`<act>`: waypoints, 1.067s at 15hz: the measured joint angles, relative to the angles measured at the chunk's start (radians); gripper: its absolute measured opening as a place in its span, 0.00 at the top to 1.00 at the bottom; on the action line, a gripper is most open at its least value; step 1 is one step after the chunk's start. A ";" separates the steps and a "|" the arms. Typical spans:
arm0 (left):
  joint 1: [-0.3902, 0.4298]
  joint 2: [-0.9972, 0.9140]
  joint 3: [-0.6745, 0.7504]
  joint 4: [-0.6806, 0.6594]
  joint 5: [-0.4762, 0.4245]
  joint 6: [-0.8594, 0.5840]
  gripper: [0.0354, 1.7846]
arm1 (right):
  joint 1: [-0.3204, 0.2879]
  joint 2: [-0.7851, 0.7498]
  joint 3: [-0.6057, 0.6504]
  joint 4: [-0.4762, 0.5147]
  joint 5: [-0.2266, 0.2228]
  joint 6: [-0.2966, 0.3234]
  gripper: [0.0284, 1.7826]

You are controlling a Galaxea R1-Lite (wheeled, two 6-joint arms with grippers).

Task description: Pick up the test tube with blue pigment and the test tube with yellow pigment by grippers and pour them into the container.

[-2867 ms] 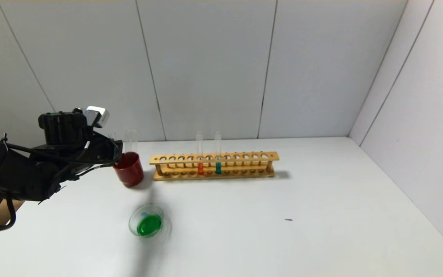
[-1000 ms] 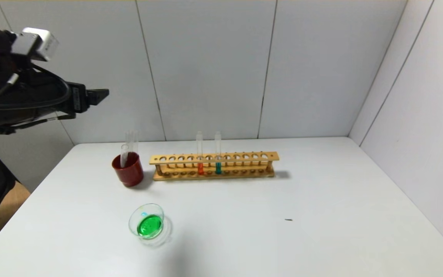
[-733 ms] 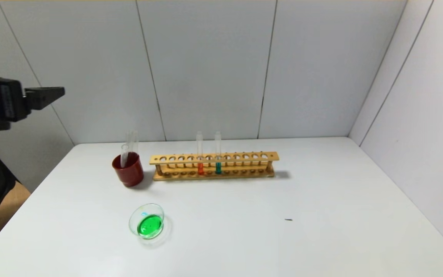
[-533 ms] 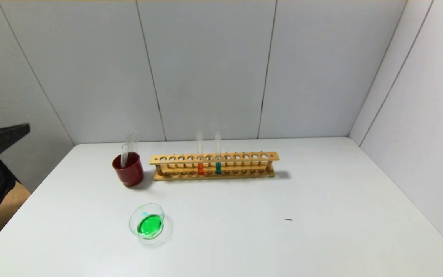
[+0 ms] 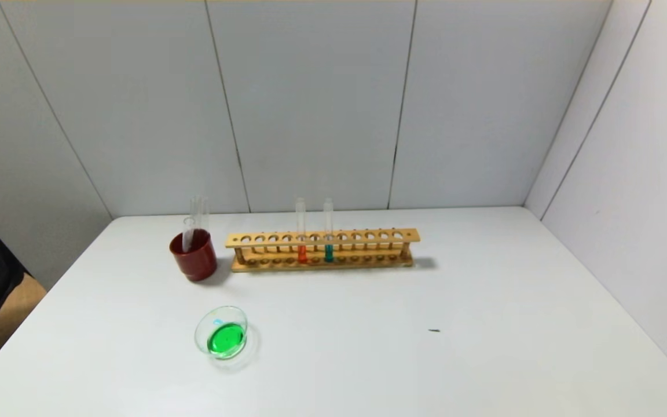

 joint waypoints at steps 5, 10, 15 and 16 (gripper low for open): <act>0.020 -0.249 0.262 -0.072 -0.049 -0.076 0.03 | 0.000 0.000 0.000 0.000 0.000 0.000 0.02; 0.024 -0.296 0.465 -0.163 -0.078 -0.091 0.03 | 0.000 0.000 0.000 0.000 0.000 0.000 0.02; 0.024 -0.299 0.476 -0.147 -0.079 -0.094 0.03 | 0.000 0.000 0.000 0.000 0.000 0.000 0.02; 0.025 -0.299 0.476 -0.147 -0.079 -0.095 0.03 | 0.000 0.000 0.000 0.000 0.000 0.000 0.02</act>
